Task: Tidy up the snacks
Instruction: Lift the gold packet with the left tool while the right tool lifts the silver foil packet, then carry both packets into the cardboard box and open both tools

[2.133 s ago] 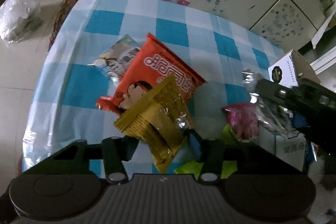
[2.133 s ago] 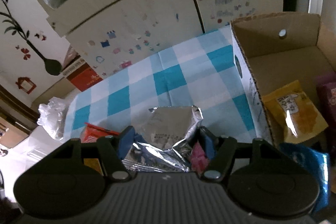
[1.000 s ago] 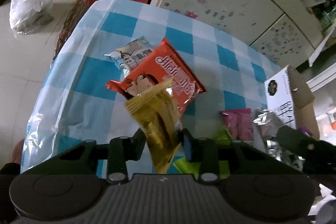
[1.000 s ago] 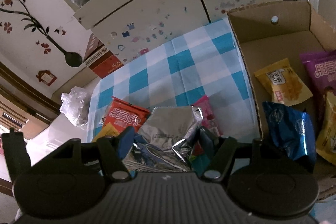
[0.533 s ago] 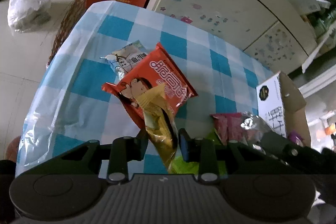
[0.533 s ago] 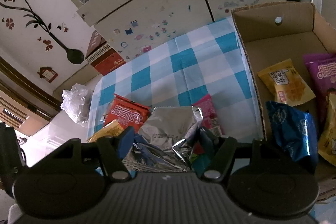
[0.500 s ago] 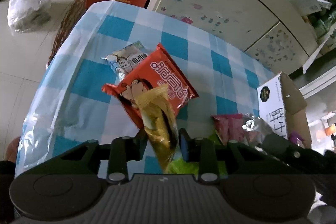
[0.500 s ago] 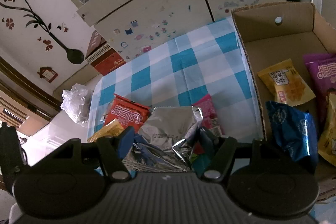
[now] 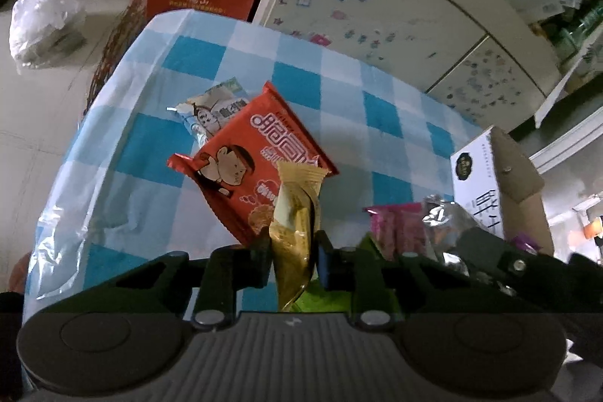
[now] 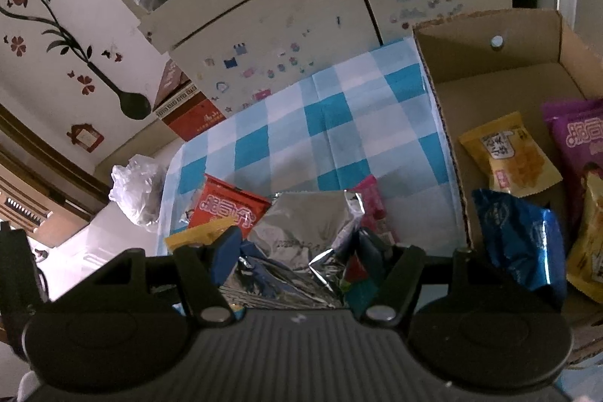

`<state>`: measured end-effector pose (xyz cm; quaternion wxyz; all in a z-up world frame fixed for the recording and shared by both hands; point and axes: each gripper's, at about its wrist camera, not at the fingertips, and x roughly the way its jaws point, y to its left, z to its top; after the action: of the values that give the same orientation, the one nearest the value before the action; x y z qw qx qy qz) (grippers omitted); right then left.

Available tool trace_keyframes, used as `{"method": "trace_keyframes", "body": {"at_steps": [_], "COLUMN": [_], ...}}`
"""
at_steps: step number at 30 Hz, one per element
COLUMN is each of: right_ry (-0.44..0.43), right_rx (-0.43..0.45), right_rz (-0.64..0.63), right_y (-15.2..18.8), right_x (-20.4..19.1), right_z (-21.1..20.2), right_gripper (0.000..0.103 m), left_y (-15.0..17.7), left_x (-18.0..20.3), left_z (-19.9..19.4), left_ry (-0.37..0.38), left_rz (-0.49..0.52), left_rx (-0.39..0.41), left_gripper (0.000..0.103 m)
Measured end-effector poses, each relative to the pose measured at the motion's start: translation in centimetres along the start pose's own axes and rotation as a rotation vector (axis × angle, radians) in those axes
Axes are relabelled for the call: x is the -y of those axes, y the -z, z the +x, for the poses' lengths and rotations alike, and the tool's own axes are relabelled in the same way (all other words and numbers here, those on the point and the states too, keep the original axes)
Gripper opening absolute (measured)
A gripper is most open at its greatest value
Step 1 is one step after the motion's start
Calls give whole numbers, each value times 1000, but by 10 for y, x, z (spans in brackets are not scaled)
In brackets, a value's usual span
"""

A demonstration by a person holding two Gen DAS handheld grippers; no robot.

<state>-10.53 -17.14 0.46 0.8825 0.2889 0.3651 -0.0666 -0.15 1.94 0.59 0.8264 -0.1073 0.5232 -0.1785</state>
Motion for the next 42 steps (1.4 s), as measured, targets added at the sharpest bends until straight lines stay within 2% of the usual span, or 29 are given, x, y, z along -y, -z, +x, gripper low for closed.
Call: {"method": "trace_keyframes", "body": {"at_steps": [10, 21, 25, 28, 33, 37, 42], "right_ry": [-15, 1, 9, 8, 32, 48, 21], "right_rx": [14, 43, 32, 39, 69, 105, 143], "right_rz": [-28, -74, -79, -95, -119, -126, -94], "right_y": [1, -1, -1, 0, -2, -8, -15], "right_x": [-8, -15, -16, -18, -18, -13, 0], "right_z": [-7, -18, -17, -20, -29, -42, -66], "right_gripper": [67, 67, 67, 67, 68, 68, 68], "left_y": [-9, -12, -4, 4, 20, 27, 35], "left_x": [14, 21, 20, 19, 23, 35, 58], "left_z": [-22, -27, -31, -30, -34, -41, -53], "left_ry": [27, -8, -23, -5, -18, -10, 20], "left_rz": [11, 22, 29, -4, -45, -58, -34], "left_rx": [68, 129, 156, 143, 147, 149, 157], "left_gripper": [27, 27, 27, 27, 27, 27, 27]}}
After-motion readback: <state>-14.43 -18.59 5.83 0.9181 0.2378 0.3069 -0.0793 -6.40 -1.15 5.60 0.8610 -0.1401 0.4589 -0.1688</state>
